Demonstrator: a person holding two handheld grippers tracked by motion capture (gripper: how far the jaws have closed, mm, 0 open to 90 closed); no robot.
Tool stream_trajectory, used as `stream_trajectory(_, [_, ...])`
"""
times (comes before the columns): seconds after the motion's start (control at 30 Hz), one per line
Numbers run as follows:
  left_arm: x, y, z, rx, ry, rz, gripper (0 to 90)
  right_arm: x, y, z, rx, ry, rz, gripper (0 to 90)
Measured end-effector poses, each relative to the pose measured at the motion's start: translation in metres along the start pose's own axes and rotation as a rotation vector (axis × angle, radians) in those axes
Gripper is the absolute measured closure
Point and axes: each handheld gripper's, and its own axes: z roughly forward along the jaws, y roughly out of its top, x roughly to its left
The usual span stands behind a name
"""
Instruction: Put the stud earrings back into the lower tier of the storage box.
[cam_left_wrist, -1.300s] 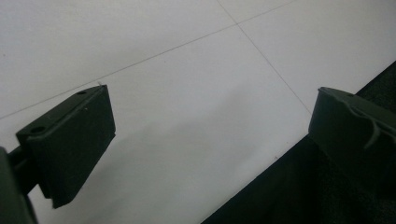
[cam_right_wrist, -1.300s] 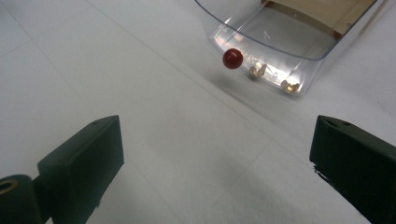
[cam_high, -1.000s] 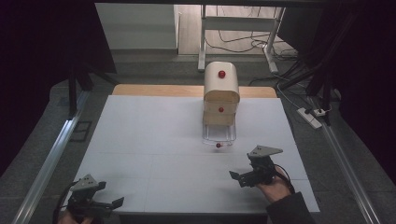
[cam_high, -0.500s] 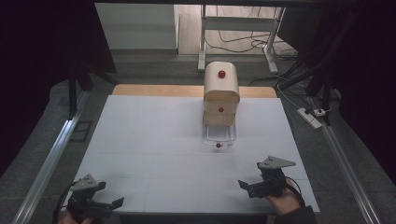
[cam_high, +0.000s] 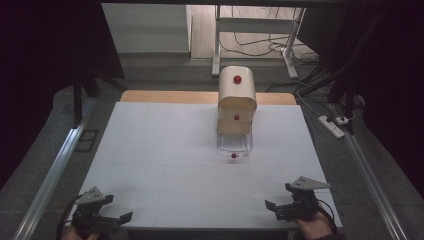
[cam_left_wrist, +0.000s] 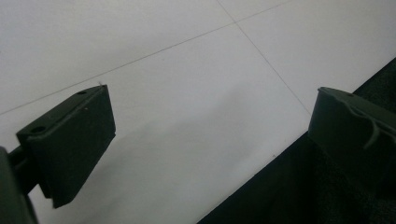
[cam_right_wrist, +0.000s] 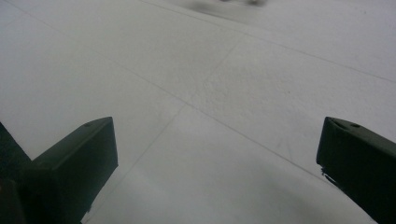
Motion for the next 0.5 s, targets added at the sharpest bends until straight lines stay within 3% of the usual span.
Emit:
stream_trajectory(0.27, [-0.0002, 0.0001, 0.0001, 0.001, 0.0, 0.001, 0.7, -0.0027, -0.007, -0.007, -0.001, -0.001, 0.032, 0.0])
stream_trajectory(0.5, [-0.0002, 0.0001, 0.0005, 0.002, -0.001, 0.0, 0.8, -0.002, -0.0098, -0.0106, 0.018, -0.013, 0.027, 0.0])
